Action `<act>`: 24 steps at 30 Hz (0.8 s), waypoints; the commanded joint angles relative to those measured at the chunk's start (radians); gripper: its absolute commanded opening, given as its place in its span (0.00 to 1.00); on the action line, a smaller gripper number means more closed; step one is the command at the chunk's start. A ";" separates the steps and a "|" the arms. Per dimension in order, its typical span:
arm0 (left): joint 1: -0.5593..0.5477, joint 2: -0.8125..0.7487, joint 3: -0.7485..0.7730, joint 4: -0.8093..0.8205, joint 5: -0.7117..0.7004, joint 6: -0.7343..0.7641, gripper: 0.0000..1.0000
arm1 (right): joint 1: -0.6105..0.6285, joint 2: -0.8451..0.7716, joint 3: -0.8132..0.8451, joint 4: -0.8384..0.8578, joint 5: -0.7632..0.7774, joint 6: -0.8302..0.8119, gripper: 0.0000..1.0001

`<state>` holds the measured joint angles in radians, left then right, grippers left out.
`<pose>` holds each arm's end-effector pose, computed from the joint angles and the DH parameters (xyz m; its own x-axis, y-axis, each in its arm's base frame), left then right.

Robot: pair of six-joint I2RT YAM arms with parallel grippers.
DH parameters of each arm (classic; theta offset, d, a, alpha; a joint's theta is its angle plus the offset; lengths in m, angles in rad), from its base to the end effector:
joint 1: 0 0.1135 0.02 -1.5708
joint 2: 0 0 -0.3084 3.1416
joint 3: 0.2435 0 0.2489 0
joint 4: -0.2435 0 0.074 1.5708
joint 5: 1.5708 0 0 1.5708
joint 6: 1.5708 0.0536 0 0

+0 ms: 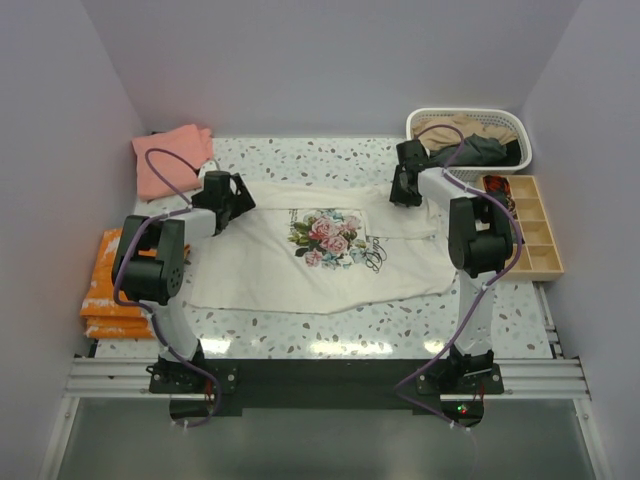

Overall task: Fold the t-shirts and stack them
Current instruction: Fold the tshirt

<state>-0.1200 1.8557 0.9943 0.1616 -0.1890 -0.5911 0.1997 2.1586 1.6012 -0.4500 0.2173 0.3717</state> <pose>0.4047 -0.0387 0.1837 -0.5170 -0.4890 -0.7026 -0.3772 0.8669 -0.3258 0.4877 0.0869 0.1865 -0.8014 0.1997 -0.5638 0.2256 0.9739 0.0241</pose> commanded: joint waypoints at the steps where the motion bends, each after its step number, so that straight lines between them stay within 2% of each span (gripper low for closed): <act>1: 0.006 -0.039 0.032 -0.077 -0.142 0.025 1.00 | -0.016 0.021 -0.038 -0.076 -0.013 -0.011 0.42; 22: 0.011 -0.012 0.079 0.023 -0.141 0.040 1.00 | -0.016 0.024 -0.038 -0.076 -0.032 -0.020 0.42; 23: 0.011 -0.004 0.087 0.021 -0.136 0.043 0.98 | -0.016 0.024 -0.040 -0.075 -0.033 -0.022 0.42; 24: 0.013 0.000 0.107 0.016 -0.133 0.047 0.89 | -0.014 0.024 -0.038 -0.075 -0.033 -0.022 0.42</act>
<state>-0.1196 1.8477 1.0206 0.1158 -0.3183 -0.5793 0.1978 2.1586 1.6012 -0.4500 0.2089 0.3614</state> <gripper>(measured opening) 0.990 0.418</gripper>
